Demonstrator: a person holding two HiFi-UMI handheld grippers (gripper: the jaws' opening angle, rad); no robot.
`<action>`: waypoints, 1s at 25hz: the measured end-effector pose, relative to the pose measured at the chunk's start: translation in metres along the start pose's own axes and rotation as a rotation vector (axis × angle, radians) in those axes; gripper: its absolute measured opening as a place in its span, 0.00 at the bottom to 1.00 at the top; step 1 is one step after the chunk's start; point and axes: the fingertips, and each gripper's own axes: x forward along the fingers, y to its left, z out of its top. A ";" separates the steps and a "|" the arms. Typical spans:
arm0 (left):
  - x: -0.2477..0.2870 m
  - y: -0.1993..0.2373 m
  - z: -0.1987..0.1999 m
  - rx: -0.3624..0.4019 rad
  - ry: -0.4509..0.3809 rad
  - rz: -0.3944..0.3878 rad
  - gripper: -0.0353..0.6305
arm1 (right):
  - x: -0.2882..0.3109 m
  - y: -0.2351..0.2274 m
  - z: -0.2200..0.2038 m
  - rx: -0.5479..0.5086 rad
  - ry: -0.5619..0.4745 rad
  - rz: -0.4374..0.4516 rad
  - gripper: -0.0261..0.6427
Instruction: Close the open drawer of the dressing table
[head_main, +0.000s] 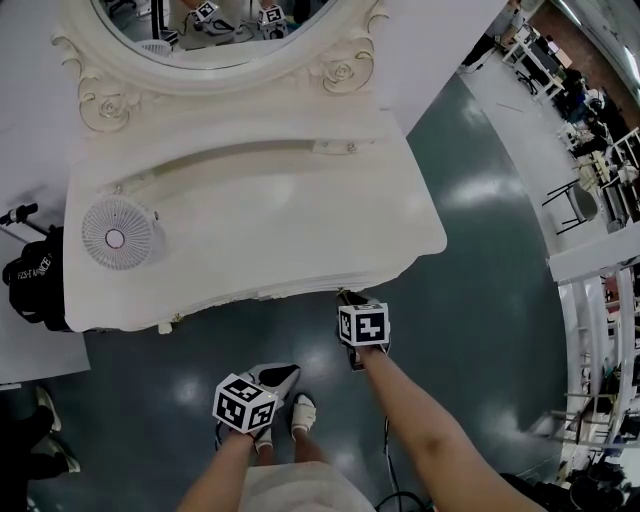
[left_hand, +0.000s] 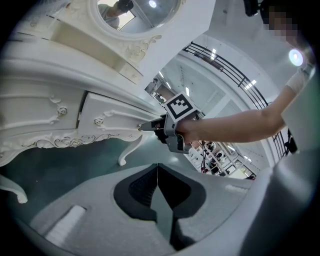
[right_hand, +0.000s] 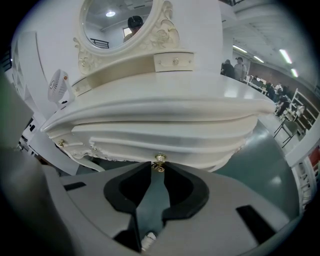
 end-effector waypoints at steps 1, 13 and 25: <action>0.001 0.003 0.000 0.000 0.008 0.016 0.07 | 0.001 0.000 0.001 -0.001 0.000 0.000 0.17; 0.002 0.017 0.005 -0.016 0.020 0.071 0.07 | 0.007 0.000 0.023 0.003 -0.015 -0.015 0.17; 0.001 0.021 0.004 -0.028 0.017 0.074 0.07 | 0.012 0.000 0.029 0.010 0.008 -0.013 0.18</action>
